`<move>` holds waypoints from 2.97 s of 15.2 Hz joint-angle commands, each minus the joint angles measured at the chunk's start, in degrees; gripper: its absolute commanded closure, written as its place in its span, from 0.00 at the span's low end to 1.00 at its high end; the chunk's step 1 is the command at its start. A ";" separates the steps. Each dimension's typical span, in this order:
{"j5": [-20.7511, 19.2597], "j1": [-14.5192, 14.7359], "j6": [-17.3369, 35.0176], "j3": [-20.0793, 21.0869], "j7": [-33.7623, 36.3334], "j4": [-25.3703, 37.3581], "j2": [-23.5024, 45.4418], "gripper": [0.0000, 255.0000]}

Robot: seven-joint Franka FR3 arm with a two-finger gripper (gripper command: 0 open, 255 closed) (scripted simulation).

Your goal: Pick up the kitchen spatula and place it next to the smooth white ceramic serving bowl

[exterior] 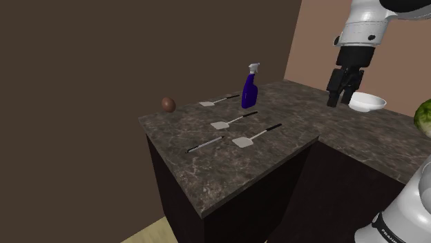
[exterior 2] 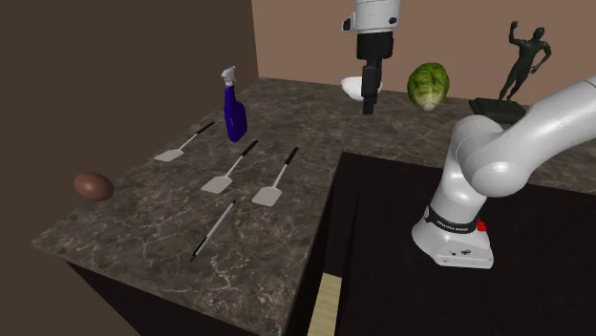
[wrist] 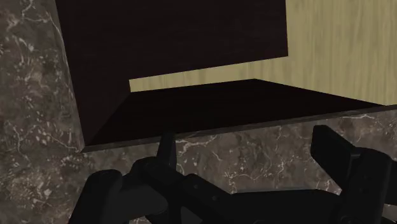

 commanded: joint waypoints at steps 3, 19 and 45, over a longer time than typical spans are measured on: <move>2.11 -0.70 3.25 3.10 6.19 -0.52 1.82 0.00; 3.97 -9.04 26.80 22.98 54.89 10.85 30.62 0.00; -16.04 -9.81 34.56 20.90 102.16 38.19 67.89 0.00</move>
